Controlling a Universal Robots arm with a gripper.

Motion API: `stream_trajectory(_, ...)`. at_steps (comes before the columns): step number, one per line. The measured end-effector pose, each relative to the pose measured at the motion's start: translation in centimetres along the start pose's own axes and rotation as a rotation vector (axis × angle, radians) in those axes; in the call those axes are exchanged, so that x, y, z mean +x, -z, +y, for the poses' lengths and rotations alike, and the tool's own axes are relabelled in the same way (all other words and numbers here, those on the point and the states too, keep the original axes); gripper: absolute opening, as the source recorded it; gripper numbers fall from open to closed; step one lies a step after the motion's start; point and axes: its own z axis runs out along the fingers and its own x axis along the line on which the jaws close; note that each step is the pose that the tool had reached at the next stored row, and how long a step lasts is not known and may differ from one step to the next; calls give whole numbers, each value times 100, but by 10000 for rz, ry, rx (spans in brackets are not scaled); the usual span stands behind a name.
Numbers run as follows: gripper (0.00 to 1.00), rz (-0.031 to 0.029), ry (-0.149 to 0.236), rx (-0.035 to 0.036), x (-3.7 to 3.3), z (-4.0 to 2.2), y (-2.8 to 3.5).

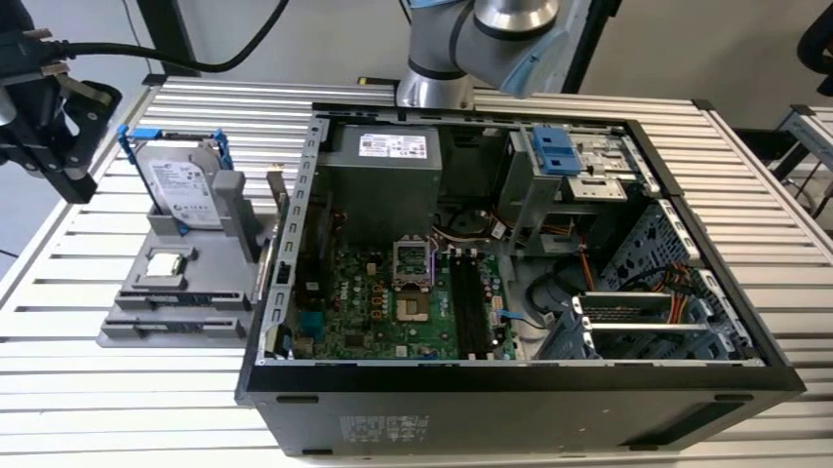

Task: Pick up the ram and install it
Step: 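Pick up the ram and move it above insertion slot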

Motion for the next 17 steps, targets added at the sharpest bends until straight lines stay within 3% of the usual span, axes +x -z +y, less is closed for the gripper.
stream_trajectory(9,0,9,167,-2,0,-1,1)
stream_trajectory(17,0,70,1483,-27,0,-1,0)
